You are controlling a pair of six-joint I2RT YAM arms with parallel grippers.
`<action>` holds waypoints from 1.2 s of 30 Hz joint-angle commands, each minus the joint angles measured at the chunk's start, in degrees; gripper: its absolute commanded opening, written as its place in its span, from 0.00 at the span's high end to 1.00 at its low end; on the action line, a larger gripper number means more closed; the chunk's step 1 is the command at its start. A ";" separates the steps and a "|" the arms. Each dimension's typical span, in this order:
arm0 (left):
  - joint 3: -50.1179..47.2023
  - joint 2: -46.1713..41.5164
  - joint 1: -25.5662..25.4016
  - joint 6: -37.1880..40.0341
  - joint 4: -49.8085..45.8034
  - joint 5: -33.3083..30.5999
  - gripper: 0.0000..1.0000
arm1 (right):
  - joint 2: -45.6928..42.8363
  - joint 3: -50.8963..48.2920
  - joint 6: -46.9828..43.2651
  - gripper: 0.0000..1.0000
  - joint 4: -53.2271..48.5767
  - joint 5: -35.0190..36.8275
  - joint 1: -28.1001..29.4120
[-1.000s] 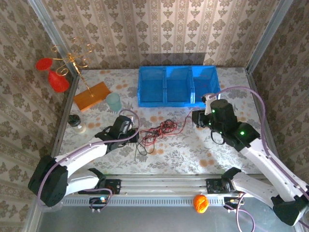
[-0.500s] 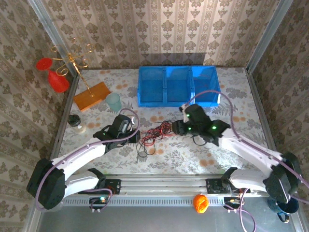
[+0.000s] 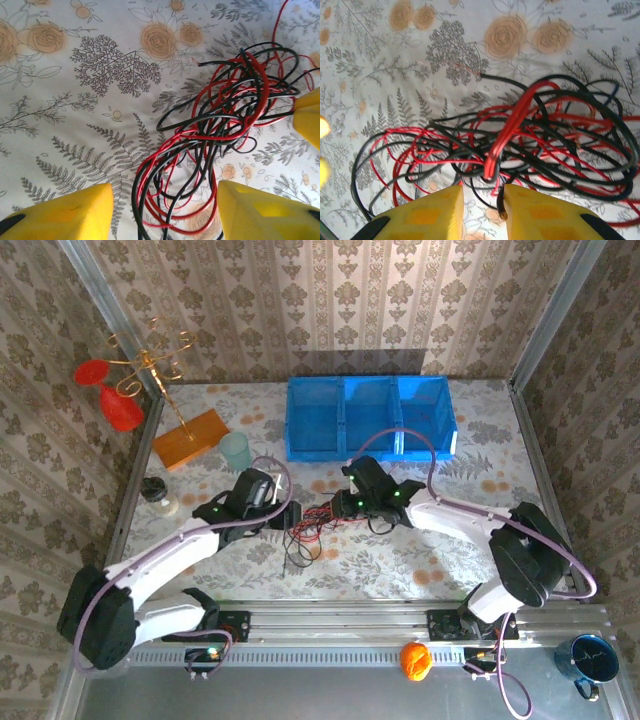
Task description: Untangle the cables
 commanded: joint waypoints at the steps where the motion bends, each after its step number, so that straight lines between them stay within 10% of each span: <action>1: 3.72 4.17 0.69 2.78 1.28 1.04 0.44 | 0.49 3.20 -1.57 0.69 -0.92 3.45 0.40; 15: 2.71 18.34 0.69 1.11 9.44 5.26 0.47 | 4.48 10.00 0.69 0.69 -8.38 10.28 2.87; 26: -1.28 17.75 0.51 0.16 11.69 5.41 0.75 | 8.50 5.91 5.32 0.70 -6.68 8.09 2.78; 36: -2.17 13.54 0.52 0.04 9.80 4.33 0.98 | 8.79 5.97 3.74 0.99 -4.85 8.52 2.48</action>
